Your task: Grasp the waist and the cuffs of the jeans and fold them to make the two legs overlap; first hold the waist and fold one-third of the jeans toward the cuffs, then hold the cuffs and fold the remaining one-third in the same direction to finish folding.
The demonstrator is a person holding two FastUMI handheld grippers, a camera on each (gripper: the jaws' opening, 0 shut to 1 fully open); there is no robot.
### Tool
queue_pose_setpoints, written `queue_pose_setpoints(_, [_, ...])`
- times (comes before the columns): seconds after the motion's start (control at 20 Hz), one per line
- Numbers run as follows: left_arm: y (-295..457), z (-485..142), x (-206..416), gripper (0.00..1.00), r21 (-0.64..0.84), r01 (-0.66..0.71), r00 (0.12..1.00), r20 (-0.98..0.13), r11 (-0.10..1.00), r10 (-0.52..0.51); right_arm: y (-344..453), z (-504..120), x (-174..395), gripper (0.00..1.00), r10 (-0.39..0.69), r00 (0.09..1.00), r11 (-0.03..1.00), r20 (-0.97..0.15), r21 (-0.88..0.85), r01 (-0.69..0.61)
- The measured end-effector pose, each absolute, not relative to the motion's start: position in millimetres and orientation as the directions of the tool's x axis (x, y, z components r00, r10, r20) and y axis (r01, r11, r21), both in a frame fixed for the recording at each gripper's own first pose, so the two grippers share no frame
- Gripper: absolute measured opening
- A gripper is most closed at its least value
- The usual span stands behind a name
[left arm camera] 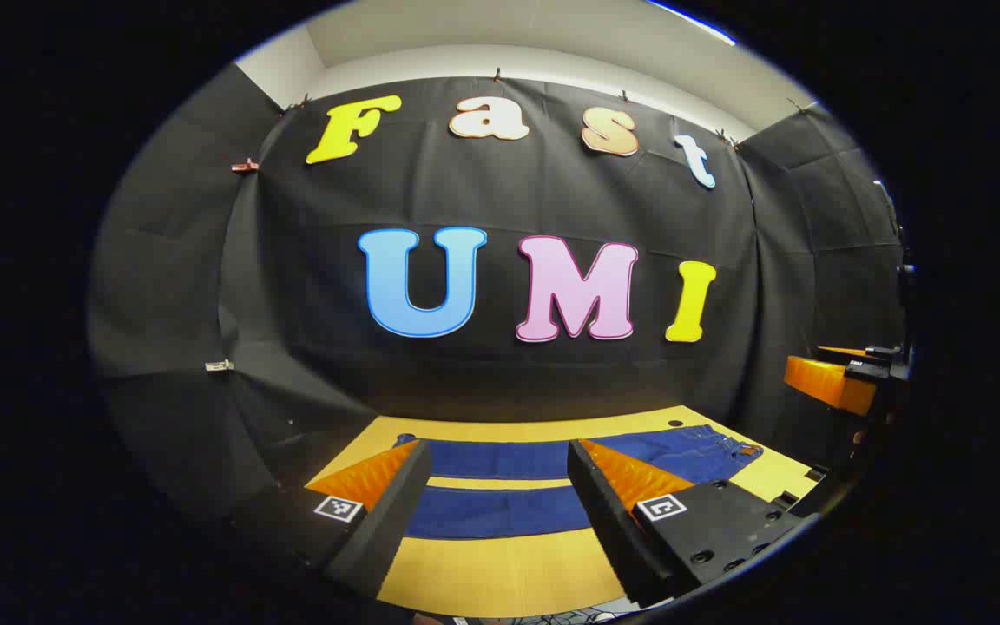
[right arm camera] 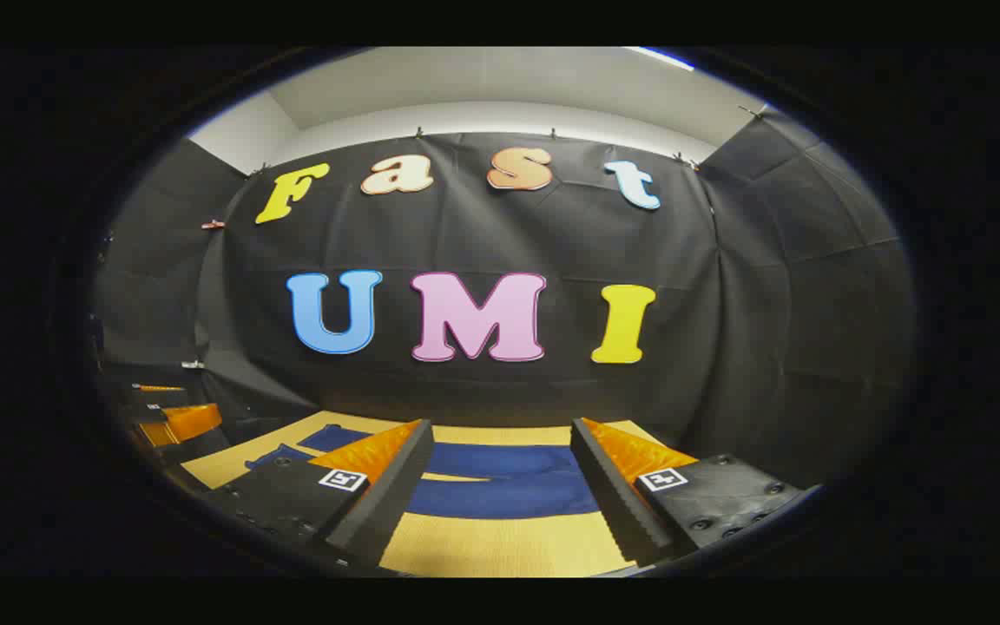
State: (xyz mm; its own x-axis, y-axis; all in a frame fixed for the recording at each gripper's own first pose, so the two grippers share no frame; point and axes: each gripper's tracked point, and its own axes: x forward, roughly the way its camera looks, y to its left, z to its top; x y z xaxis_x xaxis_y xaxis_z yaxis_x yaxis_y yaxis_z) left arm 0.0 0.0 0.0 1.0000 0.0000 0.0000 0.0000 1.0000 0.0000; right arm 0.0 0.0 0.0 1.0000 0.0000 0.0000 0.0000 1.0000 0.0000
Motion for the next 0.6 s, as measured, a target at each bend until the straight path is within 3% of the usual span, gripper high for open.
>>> queue_pose_setpoints(0.05, [2.6,3.0,2.2,0.99,-0.004,-0.004,1.0,0.009,1.0,0.004,0.9,0.9,1.4,0.99,0.003,1.0,1.0,0.002,-0.003,-0.003])
queue_pose_setpoints(0.2, [1.9,11.2,6.6,0.99,-0.034,0.001,0.999,0.048,0.999,0.001,1.6,2.8,6.6,0.95,0.006,1.0,1.0,0.004,-0.013,-0.006])
queue_pose_setpoints(0.6, [3.2,1.7,24.3,0.99,-0.034,0.021,1.0,0.005,0.999,-0.021,1.2,-1.0,14.2,0.97,-0.003,1.0,1.0,-0.013,-0.023,0.003])
